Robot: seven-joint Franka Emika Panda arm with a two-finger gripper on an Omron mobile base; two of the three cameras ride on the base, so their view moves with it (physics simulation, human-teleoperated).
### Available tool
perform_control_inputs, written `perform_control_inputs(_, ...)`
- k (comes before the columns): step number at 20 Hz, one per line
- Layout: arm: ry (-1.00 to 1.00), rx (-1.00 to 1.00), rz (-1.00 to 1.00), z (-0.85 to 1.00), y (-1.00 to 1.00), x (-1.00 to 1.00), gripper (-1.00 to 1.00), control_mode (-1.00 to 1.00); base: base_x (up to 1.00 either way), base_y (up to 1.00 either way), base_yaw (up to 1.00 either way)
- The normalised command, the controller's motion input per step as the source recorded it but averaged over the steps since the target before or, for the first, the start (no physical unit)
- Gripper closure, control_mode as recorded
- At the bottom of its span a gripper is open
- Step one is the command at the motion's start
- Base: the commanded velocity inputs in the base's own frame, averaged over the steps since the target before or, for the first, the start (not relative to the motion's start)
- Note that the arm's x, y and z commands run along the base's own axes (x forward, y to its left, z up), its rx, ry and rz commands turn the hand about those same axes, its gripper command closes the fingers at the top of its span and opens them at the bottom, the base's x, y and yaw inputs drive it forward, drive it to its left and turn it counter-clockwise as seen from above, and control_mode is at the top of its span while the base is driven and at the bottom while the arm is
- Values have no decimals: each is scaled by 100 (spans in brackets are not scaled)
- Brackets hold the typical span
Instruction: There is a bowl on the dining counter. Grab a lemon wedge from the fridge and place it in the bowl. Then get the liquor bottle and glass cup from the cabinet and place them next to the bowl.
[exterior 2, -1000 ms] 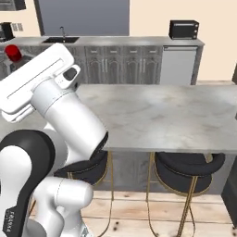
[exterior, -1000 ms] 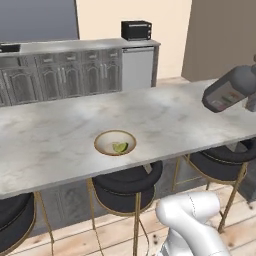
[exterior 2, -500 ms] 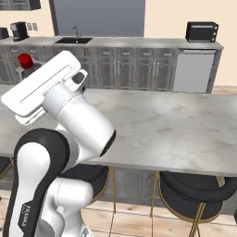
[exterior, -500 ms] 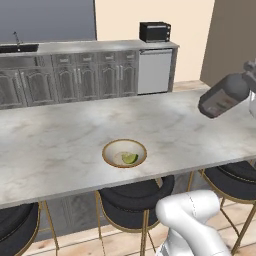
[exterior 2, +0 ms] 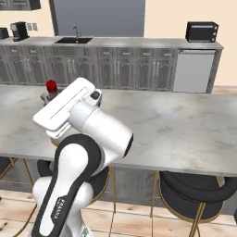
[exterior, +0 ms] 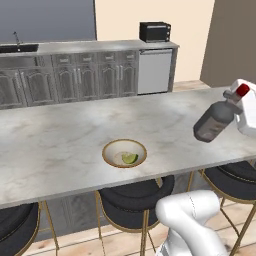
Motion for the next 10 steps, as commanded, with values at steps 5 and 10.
perform_control_inputs(5,8,-15,8,-36,-2,60,100,-100,0,0,0)
perform_control_inputs(10,2,-14,5,-48,0,58,100,-100,0,0,0)
